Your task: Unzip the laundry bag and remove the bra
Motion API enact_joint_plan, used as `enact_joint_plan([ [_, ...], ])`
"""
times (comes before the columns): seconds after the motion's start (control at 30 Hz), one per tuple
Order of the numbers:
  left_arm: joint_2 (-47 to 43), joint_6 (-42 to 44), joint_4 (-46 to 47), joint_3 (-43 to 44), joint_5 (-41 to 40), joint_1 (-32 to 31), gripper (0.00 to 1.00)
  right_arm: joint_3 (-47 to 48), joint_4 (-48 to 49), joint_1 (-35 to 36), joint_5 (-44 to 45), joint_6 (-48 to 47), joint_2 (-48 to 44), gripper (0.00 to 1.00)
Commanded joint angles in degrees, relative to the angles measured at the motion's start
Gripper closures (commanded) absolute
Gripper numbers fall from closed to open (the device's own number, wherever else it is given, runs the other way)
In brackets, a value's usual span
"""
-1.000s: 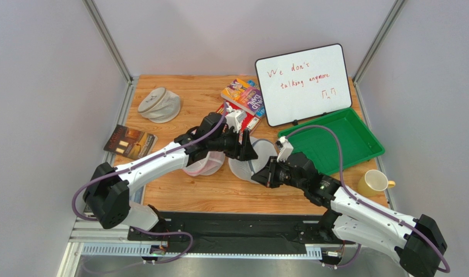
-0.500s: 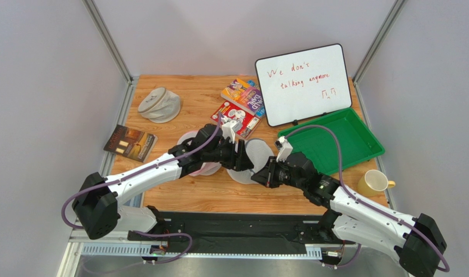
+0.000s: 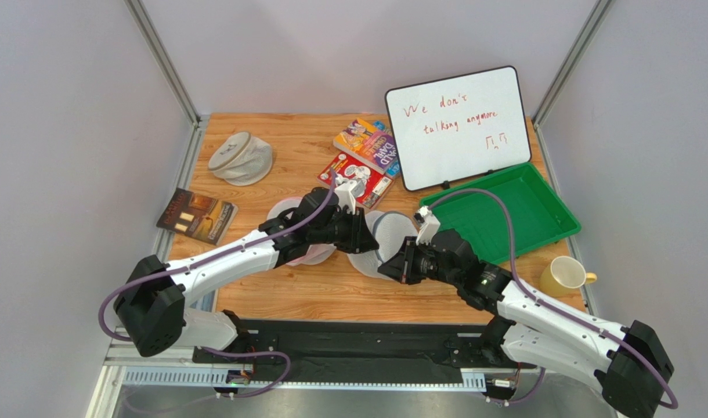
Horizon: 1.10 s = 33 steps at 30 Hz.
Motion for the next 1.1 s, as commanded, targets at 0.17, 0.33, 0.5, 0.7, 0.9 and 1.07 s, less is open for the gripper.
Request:
enact_joint_plan([
  [0.17, 3.4, 0.0, 2.3, 2.5, -1.8, -0.2, 0.96, 1.3, 2.6, 0.5, -1.1, 0.2, 0.1, 1.00],
  [0.33, 4.8, 0.8, 1.9, 4.4, -2.4, -0.2, 1.00, 0.6, 2.4, 0.6, -1.1, 0.5, -0.5, 1.00],
  [0.5, 6.1, 1.8, 1.2, 6.4, -2.6, 0.5, 1.00, -0.2, 1.5, 0.7, -1.1, 0.8, -1.5, 1.00],
  [0.7, 8.2, 3.9, 0.3, 8.1, -1.7, 2.4, 1.00, -1.2, 0.6, 0.7, -0.9, 1.4, -2.9, 1.00],
  [0.9, 11.2, 6.0, -0.1, 10.5, -0.1, 3.9, 1.00, -2.2, -0.7, 0.8, -0.7, 1.7, -4.2, 1.00],
  [1.07, 14.0, 7.1, -0.6, 13.1, 1.0, 4.6, 1.00, -2.6, -1.5, 0.9, -0.6, 2.1, -5.1, 1.00],
])
